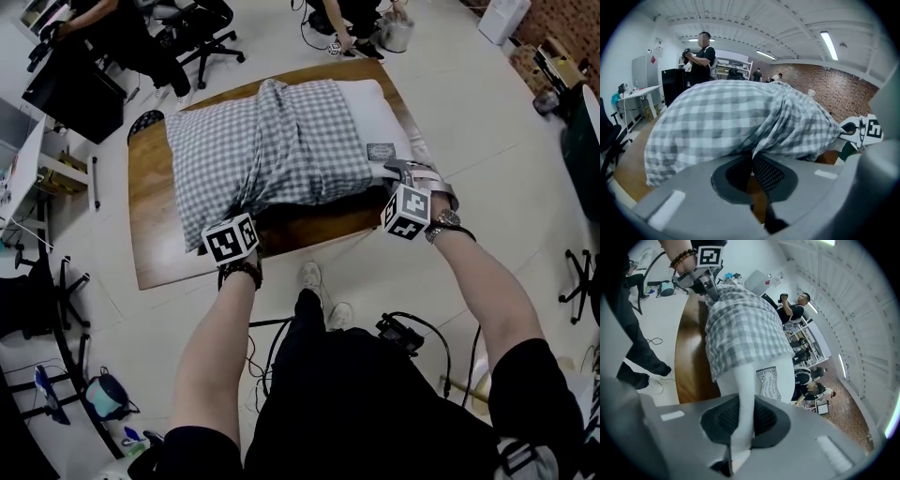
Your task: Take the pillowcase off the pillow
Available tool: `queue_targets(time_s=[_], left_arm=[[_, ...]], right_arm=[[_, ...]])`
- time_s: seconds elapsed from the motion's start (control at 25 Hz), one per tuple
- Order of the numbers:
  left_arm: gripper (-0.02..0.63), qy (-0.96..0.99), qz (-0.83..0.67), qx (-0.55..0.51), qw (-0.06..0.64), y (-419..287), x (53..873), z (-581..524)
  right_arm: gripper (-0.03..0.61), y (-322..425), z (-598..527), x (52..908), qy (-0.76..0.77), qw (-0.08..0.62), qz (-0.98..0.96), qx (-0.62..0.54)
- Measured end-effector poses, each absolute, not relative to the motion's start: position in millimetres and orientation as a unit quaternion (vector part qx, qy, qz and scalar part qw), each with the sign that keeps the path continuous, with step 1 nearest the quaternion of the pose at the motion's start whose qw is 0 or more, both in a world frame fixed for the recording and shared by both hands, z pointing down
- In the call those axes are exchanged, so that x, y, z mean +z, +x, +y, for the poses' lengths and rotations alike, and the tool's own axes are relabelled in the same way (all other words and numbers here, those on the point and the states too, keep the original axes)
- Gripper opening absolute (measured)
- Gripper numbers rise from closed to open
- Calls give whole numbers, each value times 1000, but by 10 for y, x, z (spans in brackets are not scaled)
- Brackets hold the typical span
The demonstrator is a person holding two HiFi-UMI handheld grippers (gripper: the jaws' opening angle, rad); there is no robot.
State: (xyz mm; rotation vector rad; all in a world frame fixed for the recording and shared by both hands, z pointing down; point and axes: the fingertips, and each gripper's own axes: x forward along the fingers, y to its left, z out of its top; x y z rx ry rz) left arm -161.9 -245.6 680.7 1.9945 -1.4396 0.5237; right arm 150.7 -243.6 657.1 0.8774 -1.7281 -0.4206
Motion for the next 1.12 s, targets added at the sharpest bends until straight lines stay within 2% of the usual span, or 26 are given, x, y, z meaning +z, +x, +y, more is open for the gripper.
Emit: queue_targets(time_s=[0.52, 0.92, 1.0, 1.12], left_arm=[[9, 713, -597, 167, 329, -2229, 6656, -2432], [9, 704, -602, 173, 336, -2481, 6655, -2318], [12, 708, -596, 177, 336, -2387, 6635, -2286], [31, 721, -577, 194, 329, -2230, 6645, -2195]], right_arm=[[21, 1947, -2363, 6323, 395, 538, -719, -194], [23, 2049, -2157, 6450, 396, 525, -738, -152], [44, 1999, -2118, 6479, 387, 513, -754, -135], [125, 1962, -2034, 6485, 371, 496, -776, -118]])
